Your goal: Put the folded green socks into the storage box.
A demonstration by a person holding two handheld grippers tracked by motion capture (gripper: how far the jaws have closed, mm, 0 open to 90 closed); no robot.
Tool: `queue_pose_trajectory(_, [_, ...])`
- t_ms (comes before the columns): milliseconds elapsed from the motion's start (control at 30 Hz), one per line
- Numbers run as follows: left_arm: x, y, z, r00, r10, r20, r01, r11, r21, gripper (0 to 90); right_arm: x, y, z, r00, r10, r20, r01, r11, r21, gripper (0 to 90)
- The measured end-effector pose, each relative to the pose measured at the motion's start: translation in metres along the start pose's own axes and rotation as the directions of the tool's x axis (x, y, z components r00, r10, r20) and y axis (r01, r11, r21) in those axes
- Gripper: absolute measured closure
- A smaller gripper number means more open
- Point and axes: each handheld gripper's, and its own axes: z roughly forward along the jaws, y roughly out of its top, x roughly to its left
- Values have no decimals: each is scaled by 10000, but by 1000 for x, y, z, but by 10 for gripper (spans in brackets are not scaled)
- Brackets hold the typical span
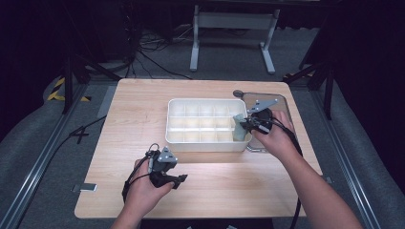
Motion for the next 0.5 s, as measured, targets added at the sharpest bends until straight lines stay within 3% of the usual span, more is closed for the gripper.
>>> queue_pose_trajectory(233, [0, 0, 1, 10000, 43, -30, -42, 10000, 45, 399, 5, -5, 11, 9994, 230, -276, -211, 9977, 649, 767])
queue_pose_trajectory(500, [0, 0, 1, 10000, 47, -23, -47, 10000, 26, 397, 8, -7, 20, 9976, 485, -494, -401, 9867, 1578, 782])
